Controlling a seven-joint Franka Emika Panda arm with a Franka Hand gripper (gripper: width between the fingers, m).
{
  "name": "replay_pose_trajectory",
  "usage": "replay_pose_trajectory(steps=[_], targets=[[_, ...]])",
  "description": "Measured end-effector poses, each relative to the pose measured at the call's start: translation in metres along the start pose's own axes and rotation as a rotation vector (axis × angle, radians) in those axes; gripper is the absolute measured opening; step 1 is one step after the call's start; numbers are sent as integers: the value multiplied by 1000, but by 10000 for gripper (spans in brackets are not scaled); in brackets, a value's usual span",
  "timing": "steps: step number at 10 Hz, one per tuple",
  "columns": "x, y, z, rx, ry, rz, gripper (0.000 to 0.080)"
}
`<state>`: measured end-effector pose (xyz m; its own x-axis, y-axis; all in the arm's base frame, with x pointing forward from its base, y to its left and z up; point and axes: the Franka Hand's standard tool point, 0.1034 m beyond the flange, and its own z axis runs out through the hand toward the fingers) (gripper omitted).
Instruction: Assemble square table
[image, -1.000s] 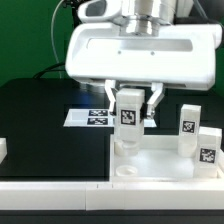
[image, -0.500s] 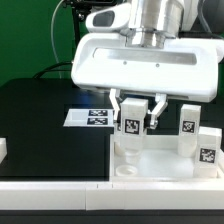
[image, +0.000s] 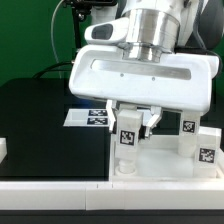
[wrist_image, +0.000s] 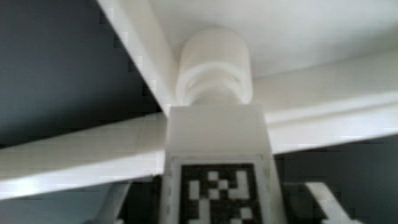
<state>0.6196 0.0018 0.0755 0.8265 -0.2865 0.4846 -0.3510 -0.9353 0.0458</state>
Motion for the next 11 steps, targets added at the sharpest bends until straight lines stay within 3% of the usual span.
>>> replay_pose_trajectory(steps=[2,6,7,8,9,10,11], targets=[[-6,-3,4,-2,6,-13,281],[-3,1,5,-1,27,-16,281],[-3,1,5,-1,27,-17,378],[0,2,4,-3,14,-27,552],[9,3,-3,2,-17,-23,552],[17,3,-10,8,-65,-13,629],[28,2,-14,16,-72,-3,643]])
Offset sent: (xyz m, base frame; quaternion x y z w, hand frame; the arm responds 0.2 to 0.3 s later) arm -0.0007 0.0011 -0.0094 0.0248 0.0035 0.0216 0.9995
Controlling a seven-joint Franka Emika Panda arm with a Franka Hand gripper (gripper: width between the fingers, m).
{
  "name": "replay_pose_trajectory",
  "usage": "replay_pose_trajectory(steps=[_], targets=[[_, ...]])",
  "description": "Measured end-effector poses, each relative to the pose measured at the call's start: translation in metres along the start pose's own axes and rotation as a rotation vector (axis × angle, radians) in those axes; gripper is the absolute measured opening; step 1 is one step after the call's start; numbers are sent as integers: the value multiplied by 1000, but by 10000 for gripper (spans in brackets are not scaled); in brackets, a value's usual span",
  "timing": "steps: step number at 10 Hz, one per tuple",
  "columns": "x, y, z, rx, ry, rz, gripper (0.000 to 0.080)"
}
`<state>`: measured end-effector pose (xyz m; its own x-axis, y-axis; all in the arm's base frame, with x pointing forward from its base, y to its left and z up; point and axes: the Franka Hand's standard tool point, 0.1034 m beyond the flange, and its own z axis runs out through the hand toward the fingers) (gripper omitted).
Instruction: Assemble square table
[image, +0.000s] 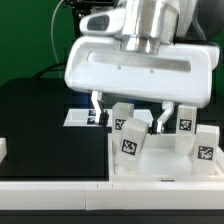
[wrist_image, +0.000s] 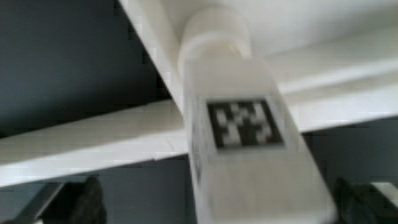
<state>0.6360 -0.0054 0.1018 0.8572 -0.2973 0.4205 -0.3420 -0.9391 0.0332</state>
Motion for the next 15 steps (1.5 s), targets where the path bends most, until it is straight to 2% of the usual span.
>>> replay_pose_trajectory(steps=[1,2,3,4,6,7,10,15], targets=[[3,2,1,-8,-84,7,643],[15,3,-1,-11,-159,24,649],[19,5,-1,-18,-233,39,649],[17,8,1,-29,-304,51,649],[3,13,-2,-46,-449,72,649],[1,12,-1,-46,-480,82,649],[-7,7,5,-38,-453,78,649],[-14,1,13,-53,-450,111,649]])
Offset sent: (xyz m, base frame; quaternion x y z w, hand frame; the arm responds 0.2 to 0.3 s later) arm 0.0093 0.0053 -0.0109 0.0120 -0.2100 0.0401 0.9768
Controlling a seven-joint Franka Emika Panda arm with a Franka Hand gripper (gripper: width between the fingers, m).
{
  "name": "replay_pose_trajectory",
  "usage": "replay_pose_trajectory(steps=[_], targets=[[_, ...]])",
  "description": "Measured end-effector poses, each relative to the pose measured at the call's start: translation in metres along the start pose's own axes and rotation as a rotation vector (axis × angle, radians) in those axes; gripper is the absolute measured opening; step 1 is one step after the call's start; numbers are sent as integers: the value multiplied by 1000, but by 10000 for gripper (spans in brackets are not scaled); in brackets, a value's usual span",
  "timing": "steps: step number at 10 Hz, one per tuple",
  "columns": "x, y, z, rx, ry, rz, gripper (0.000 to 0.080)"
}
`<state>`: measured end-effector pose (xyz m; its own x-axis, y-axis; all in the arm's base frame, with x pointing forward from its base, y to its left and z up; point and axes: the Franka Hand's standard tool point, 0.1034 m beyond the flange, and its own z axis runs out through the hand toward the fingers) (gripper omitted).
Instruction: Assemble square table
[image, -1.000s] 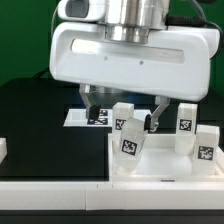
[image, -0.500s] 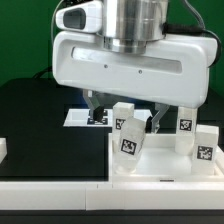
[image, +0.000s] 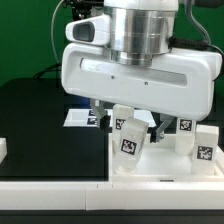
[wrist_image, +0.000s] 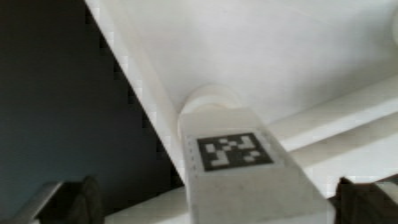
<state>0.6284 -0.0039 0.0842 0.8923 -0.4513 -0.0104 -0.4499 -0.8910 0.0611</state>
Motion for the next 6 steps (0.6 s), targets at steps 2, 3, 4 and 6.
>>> replay_pose_trajectory(steps=[2,3,4,6], targets=[[0,0,0,1,0,52,556],[0,0,0,1,0,134,407],[0,0,0,0,-1,209,284],[0,1,1,1,1,332,284]])
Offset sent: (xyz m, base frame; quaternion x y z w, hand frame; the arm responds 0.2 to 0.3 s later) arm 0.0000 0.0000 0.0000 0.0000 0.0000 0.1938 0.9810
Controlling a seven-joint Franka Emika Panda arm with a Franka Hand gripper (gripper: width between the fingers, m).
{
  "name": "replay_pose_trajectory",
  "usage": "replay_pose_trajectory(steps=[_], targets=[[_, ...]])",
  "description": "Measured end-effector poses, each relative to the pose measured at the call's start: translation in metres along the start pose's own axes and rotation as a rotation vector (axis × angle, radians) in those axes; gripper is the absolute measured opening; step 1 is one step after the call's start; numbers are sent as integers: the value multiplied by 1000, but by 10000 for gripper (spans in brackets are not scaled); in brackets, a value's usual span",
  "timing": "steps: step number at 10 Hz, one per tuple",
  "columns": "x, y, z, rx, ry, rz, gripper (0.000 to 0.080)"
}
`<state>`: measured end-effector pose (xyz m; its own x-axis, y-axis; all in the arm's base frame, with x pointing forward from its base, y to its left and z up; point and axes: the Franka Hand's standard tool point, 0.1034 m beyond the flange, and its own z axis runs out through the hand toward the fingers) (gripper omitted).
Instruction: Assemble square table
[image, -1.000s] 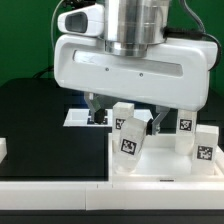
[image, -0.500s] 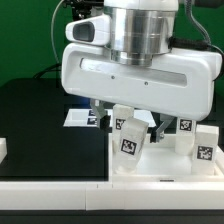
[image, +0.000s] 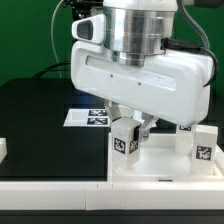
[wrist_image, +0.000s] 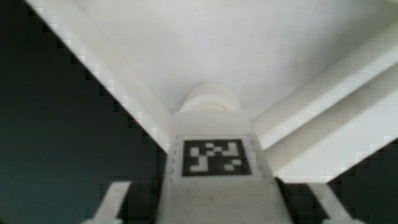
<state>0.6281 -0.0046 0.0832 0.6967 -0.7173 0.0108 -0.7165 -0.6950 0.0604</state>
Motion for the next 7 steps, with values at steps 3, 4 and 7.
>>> replay_pose_trajectory(steps=[3,4,7], targets=[[5,-4,1,78,85,404,284],[5,-6,1,115,75,573,284],[3,2,1,240,17,928,284]])
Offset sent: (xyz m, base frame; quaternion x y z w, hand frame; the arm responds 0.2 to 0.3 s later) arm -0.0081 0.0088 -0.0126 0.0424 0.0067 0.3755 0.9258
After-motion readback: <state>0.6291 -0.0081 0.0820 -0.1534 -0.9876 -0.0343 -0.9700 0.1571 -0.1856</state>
